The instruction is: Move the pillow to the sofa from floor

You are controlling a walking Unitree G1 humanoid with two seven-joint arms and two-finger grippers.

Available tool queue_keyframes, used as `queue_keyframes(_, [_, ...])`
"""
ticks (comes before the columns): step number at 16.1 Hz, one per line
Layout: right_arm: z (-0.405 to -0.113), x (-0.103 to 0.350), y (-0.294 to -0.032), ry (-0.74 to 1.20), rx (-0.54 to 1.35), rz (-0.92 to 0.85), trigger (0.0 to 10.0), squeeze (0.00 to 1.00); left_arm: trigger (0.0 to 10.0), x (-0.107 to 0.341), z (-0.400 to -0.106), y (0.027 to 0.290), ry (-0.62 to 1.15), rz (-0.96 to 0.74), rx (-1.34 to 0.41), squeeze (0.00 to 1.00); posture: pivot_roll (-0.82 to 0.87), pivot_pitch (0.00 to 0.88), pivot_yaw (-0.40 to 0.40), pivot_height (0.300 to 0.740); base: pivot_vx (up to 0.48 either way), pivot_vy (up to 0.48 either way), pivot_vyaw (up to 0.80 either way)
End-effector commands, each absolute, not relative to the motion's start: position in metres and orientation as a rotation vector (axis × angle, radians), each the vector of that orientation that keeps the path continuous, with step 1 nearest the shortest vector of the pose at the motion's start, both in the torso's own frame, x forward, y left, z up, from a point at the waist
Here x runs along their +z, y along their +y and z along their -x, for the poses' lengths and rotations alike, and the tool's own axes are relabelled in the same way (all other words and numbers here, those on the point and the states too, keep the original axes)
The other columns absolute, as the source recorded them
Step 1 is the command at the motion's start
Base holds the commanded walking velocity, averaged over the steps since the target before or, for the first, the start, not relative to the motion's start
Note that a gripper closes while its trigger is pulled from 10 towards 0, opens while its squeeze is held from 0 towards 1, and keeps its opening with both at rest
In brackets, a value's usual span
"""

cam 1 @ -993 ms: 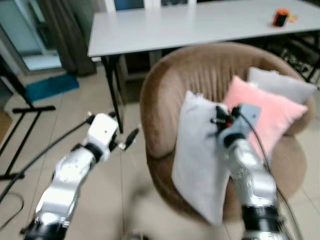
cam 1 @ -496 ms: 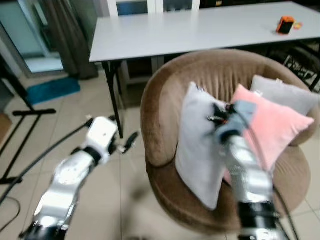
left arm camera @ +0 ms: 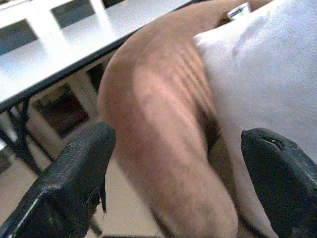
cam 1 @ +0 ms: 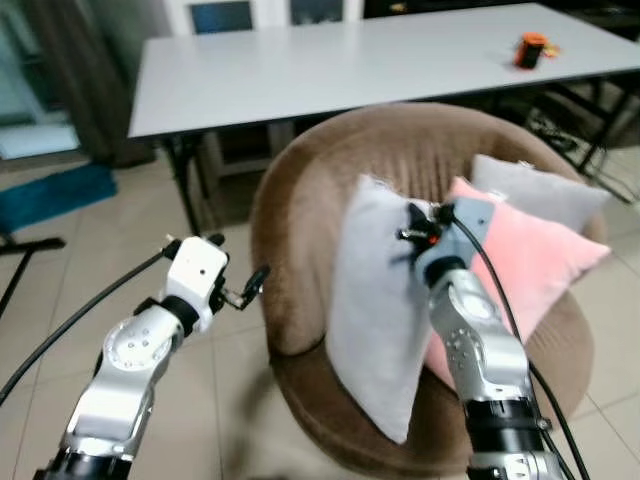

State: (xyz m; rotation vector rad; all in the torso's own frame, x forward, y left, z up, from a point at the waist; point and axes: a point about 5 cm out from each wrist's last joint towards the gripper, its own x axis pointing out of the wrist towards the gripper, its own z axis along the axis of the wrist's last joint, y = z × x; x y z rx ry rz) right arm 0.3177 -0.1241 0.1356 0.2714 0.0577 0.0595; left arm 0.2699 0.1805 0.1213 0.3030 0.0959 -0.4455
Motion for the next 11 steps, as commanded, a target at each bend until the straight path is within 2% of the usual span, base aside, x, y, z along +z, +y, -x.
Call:
queue_keyframes(1, [-0.322,0.150,-0.133,-0.016,0.038,-0.271,10.0,0.00,10.0,0.123,-0.270,0.177,0.088,-0.314,-0.456,0.00,0.03,0.000,0.034,0.740,0.322,0.000,0.00])
queue_keyframes(7, [-0.328,0.151,-0.129,-0.013,0.036,-0.323,10.0,0.00,10.0,0.122,-0.269,0.177,0.089,-0.321,-0.462,0.00,0.03,0.000,0.027,0.740,0.312,0.000,0.00])
queue_keyframes(11, [-0.344,0.159,-0.124,-0.031,0.031,-0.357,10.0,0.00,10.0,0.123,-0.269,0.175,0.088,-0.330,-0.500,0.00,0.03,0.000,0.032,0.740,0.000,0.000,0.00])
